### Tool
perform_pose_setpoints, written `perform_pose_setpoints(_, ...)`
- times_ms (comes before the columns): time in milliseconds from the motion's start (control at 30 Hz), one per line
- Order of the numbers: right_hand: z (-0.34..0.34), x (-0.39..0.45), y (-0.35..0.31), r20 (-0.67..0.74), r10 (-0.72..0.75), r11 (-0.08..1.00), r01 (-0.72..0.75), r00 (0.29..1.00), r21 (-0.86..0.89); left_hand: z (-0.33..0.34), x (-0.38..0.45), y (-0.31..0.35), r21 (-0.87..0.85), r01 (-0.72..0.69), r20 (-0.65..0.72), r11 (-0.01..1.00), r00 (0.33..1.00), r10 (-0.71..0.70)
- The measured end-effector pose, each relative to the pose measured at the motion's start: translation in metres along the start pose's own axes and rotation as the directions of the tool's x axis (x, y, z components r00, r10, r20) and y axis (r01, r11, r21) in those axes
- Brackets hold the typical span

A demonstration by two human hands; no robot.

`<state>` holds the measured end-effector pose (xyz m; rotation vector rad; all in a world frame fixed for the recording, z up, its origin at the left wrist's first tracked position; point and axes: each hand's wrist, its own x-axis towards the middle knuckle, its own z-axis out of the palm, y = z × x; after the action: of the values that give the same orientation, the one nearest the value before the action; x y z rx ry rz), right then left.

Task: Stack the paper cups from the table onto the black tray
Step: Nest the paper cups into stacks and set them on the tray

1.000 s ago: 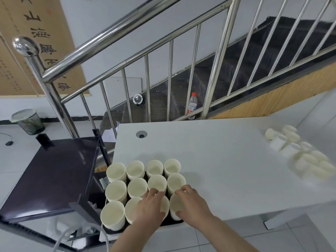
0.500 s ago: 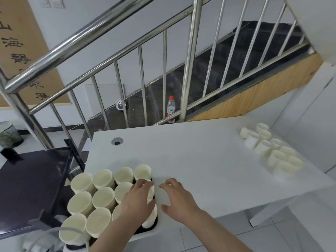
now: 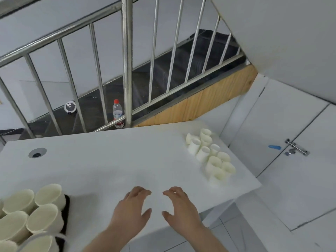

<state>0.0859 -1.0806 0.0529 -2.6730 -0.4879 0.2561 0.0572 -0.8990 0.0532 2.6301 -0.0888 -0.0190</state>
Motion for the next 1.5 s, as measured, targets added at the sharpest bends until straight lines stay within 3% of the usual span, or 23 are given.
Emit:
perform_pose_setpoints(400, -0.055, 0.075, 0.115, -0.063, 0.084, 0.996, -0.085, 0.994, -0.012, 0.038, 0.141, 0.066, -0.040, -0.025, 0.008, 0.999, 1.000, 0.025)
perform_pose_setpoints(567, -0.074, 0.130, 0.152, -0.015, 0.116, 0.990, -0.116, 0.993, -0.073, 0.057, 0.200, 0.075, -0.091, 0.002, 0.039, 0.996, 0.999, 0.002)
perform_pose_setpoints(700, -0.094, 0.174, 0.175, -0.050, 0.157, 0.978, -0.163, 0.986, -0.134, 0.059, 0.229, 0.077, -0.087, 0.010, 0.045, 0.996, 0.999, -0.006)
perform_pose_setpoints(967, -0.112, 0.264, 0.219, 0.010, 0.218, 0.956, -0.211, 0.976, -0.204, 0.070, 0.264, 0.075, -0.114, 0.104, 0.035, 0.988, 0.994, -0.101)
perform_pose_setpoints(1233, -0.089, 0.327, 0.250, 0.189, 0.110, 0.958, -0.054, 0.976, -0.282, 0.098, 0.282, 0.085, -0.186, 0.287, -0.020, 0.940, 0.955, -0.295)
perform_pose_setpoints(1500, -0.081, 0.337, 0.258, 0.165, 0.045, 0.955, 0.006, 0.985, -0.297, 0.107, 0.295, 0.083, -0.196, 0.327, -0.030, 0.924, 0.940, -0.339)
